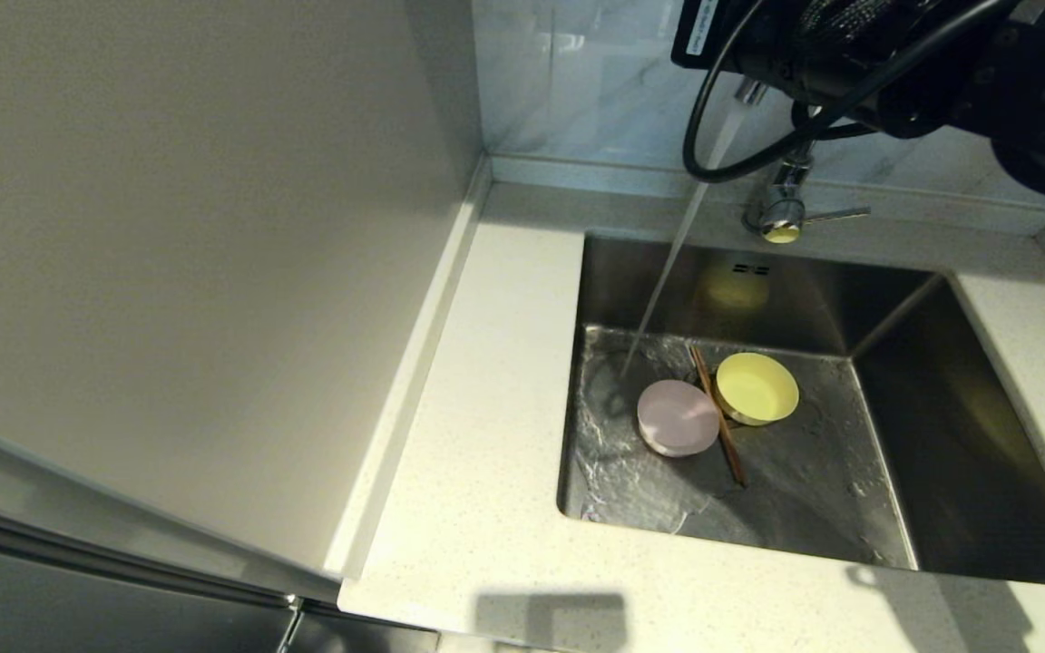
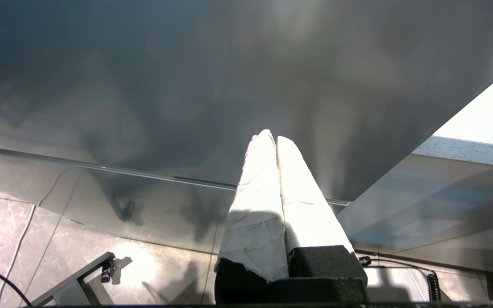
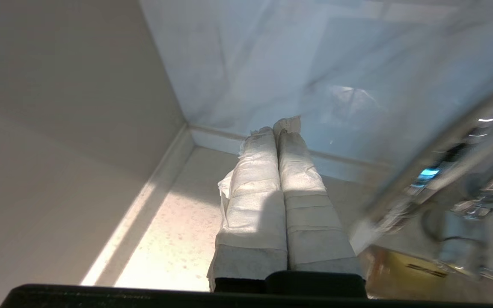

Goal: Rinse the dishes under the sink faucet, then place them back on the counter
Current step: Wait for the water to rinse the bowl

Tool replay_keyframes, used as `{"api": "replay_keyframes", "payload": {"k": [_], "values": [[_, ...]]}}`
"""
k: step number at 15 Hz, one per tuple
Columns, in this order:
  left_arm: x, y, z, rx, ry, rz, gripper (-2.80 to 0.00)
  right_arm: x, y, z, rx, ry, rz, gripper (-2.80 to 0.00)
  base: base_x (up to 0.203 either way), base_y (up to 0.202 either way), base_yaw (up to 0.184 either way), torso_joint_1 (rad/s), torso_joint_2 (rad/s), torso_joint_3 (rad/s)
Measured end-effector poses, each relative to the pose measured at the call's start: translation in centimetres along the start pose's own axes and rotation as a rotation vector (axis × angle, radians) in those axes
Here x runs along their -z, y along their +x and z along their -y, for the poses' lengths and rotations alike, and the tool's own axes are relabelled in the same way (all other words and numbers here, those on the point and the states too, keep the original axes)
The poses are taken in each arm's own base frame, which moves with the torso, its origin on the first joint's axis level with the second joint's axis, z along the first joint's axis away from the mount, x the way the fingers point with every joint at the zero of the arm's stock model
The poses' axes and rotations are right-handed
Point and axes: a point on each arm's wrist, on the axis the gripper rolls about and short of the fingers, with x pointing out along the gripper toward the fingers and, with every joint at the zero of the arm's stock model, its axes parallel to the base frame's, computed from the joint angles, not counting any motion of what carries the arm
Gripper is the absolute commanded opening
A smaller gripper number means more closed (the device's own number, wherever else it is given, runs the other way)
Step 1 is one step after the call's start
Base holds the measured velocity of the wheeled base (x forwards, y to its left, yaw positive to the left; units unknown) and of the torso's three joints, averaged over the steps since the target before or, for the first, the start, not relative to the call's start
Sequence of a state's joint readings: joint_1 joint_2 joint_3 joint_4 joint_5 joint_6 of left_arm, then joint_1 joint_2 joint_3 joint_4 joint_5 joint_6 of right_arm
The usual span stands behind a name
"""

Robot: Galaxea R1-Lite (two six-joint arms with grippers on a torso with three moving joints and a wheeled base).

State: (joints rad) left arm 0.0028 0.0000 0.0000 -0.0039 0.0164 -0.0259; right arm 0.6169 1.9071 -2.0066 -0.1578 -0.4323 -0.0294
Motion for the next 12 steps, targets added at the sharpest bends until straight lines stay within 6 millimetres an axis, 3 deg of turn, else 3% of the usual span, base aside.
{"api": "replay_keyframes", "payload": {"k": [6,12], "values": [[0.0,0.0,0.0,0.000,0.000,0.000,-2.80,1.7,1.1,-0.9,0.071,-0.023,-0.015,-2.80,0.000,0.000,0.000,0.000,0.00,0.000],[0.0,0.0,0.0,0.000,0.000,0.000,-2.80,2.5,3.0,2.8,0.257,-0.051,-0.015,-2.80,0.000,0.000,0.000,0.000,0.00,0.000]]}}
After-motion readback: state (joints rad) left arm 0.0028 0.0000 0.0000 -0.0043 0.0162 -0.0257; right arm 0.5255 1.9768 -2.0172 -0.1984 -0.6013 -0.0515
